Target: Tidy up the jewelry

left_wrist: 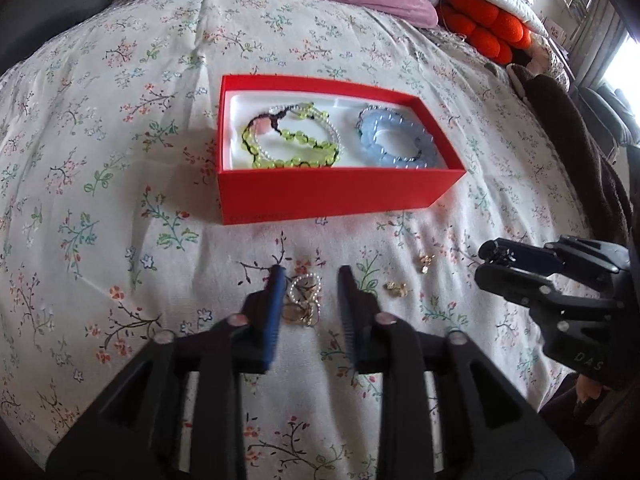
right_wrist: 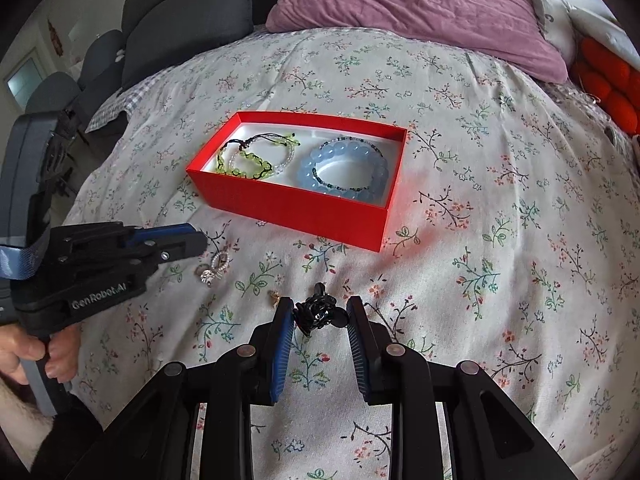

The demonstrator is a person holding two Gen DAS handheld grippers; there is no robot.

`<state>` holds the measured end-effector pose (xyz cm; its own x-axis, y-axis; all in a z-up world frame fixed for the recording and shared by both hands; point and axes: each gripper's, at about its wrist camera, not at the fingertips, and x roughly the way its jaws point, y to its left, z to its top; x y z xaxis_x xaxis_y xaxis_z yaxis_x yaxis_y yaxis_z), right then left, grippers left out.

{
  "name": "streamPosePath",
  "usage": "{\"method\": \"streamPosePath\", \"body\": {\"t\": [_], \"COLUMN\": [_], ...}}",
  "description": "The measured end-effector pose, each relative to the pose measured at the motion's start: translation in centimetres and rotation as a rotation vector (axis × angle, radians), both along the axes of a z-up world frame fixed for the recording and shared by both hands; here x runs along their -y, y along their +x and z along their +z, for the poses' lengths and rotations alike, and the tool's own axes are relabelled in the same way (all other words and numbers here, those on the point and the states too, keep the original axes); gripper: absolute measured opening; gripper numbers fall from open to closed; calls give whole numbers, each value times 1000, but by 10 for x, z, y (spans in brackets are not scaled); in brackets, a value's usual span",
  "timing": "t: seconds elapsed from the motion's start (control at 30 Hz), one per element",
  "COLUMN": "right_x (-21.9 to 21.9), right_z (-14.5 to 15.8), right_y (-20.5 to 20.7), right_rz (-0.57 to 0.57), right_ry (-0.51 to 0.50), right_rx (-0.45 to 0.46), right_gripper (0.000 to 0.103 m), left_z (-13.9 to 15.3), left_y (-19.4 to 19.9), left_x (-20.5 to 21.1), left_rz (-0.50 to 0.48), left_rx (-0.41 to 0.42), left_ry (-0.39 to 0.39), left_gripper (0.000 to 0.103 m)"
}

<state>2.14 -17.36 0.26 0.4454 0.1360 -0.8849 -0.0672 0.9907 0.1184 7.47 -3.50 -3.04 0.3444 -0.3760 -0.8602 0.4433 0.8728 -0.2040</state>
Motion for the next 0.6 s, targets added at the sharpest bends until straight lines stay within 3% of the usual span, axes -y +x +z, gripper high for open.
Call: {"method": "streamPosePath", "body": {"t": [0.13, 0.27, 0.33, 0.37, 0.47, 0.6], "right_x": [-4, -7, -8, -9, -8, -8], "right_z": [-5, -9, -10, -10, -11, -10], "right_y": [1, 3, 4, 4, 4, 4], "right_rz": [8, 17, 20, 19, 18, 15], "right_ry": [-1, -4, -5, -4, -4, -5], "right_rx": [-15, -25, -27, -28, -29, -27], "right_gripper": [27, 27, 27, 27, 27, 27], "left_z": [-21, -23, -24, -25, -25, -19], "left_y": [3, 3, 4, 5, 9, 13], "left_x": [7, 11, 13, 13, 9, -2], "left_rz": [-12, -10, -13, -15, 4, 44], "left_rx": [-21, -6, 0, -8, -49, -102], "left_ry": [63, 81, 101, 101, 62, -22], "left_gripper": [43, 40, 15, 8, 3, 3]}}
